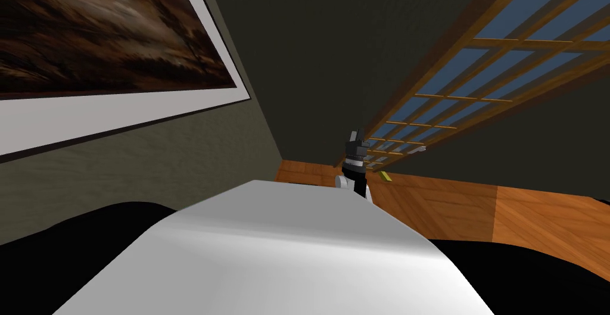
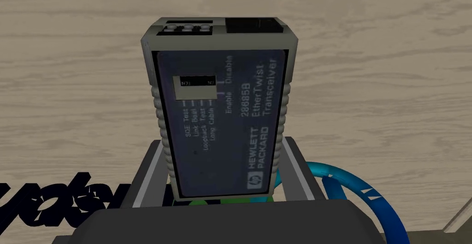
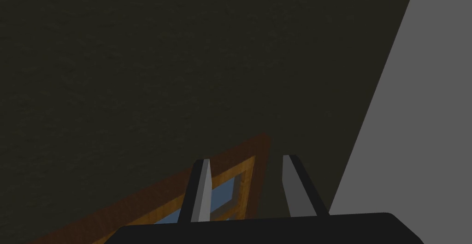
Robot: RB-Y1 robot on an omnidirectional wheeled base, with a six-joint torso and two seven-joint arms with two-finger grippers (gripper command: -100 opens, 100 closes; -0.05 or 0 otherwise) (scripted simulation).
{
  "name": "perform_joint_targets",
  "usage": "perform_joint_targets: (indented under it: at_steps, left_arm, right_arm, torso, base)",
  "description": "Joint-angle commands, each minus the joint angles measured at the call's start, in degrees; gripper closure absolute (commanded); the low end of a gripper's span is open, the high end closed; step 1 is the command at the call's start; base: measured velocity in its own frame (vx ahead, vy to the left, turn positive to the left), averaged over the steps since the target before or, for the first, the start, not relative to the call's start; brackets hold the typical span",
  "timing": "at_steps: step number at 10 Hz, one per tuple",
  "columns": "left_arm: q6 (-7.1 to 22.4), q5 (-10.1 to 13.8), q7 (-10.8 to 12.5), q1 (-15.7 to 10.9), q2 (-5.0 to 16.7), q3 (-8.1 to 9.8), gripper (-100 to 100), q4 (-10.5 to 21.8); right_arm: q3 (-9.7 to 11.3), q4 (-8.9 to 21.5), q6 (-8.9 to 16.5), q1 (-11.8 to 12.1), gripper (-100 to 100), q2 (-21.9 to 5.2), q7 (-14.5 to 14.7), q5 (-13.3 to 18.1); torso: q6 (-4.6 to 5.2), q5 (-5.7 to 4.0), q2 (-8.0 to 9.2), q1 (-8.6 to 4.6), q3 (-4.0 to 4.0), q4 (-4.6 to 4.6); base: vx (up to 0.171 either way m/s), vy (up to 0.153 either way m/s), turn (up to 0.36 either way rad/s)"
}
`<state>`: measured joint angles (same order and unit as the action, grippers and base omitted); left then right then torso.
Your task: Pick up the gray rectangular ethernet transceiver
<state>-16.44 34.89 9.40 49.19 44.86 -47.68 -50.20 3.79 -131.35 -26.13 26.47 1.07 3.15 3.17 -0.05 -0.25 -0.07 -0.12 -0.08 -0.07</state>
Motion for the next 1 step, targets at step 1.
perform_joint_targets:
  at_steps: [1]
  left_arm:
    - [0.0,0.0,0.0,0.0,0.0,0.0,0,0.0]
  right_arm:
    - [0.0,0.0,0.0,0.0,0,0.0,0.0,0.0]
  torso:
    - [0.0,0.0,0.0,0.0,0.0,0.0]
  base:
    - [0.0,0.0,0.0]
